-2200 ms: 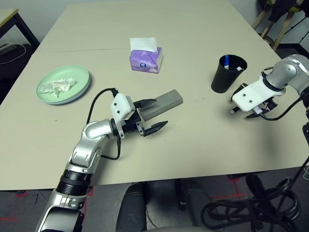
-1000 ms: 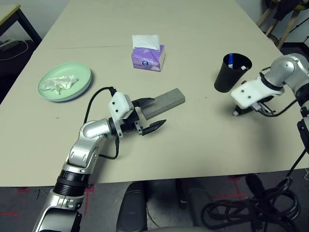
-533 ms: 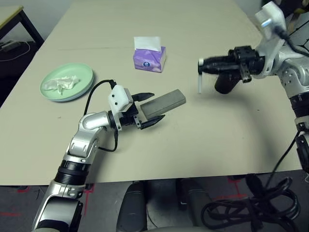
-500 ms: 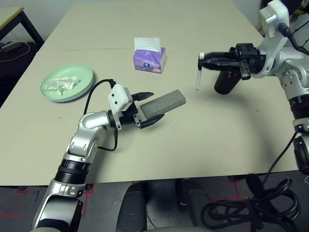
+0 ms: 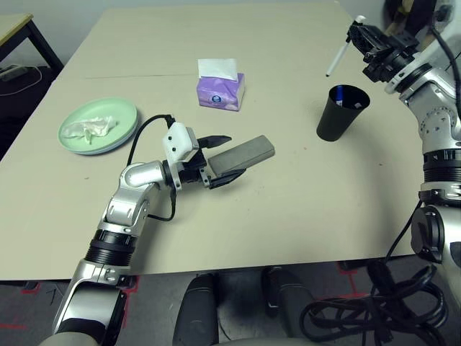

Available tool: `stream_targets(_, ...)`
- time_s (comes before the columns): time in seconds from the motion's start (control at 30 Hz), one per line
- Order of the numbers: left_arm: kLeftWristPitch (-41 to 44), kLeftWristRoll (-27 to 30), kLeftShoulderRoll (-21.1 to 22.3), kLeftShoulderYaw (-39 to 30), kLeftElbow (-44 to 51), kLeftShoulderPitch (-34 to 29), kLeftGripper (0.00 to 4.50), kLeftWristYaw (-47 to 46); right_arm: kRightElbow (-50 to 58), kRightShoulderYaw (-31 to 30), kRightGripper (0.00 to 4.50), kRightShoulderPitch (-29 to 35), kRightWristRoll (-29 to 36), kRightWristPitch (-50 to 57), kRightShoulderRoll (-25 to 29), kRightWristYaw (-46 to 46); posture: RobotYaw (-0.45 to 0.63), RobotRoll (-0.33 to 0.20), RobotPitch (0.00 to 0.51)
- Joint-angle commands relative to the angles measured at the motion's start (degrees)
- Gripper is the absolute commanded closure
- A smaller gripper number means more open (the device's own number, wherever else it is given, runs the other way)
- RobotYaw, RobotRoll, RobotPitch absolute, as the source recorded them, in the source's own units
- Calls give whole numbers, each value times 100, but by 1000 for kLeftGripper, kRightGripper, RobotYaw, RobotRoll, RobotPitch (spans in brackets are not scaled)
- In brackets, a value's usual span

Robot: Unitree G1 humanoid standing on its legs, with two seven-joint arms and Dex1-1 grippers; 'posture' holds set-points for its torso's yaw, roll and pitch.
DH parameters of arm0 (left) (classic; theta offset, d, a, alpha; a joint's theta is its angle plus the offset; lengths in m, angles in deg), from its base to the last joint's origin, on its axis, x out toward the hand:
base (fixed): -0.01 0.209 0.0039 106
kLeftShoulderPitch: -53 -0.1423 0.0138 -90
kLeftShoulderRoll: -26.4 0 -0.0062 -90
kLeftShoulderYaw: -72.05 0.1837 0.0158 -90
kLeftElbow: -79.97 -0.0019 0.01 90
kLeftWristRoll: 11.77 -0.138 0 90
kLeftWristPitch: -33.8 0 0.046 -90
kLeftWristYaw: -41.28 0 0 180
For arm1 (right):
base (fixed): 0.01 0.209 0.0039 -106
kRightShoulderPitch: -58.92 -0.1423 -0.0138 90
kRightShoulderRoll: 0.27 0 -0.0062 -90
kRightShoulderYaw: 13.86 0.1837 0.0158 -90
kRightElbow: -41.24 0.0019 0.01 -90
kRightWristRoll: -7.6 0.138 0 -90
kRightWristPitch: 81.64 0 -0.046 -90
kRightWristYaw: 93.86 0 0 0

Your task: Organize and tidy the items on the table.

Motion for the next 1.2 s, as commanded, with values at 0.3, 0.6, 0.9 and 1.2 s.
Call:
stream_targets(0.3,-55,-58,-26,59,-83,30,0,58,473,-14,4084,168,-311,797,42,-326,24,0,86)
stream_targets(0.6,-43,-61,-5,44,-71,31,0,60,730,-64,3326,267,-420,1089,35,-364,28,0,88)
stream_targets(0.9,-27,-57,1,28,-28,-26,0,28,1052,-59,23,432,-443,1284,-49,-464,28,0,88)
stream_targets(1.2,104,33,-404,-516,-88,112,0,-1008,1624,130,23,1475,-20,-574,-665,652,25,0,89)
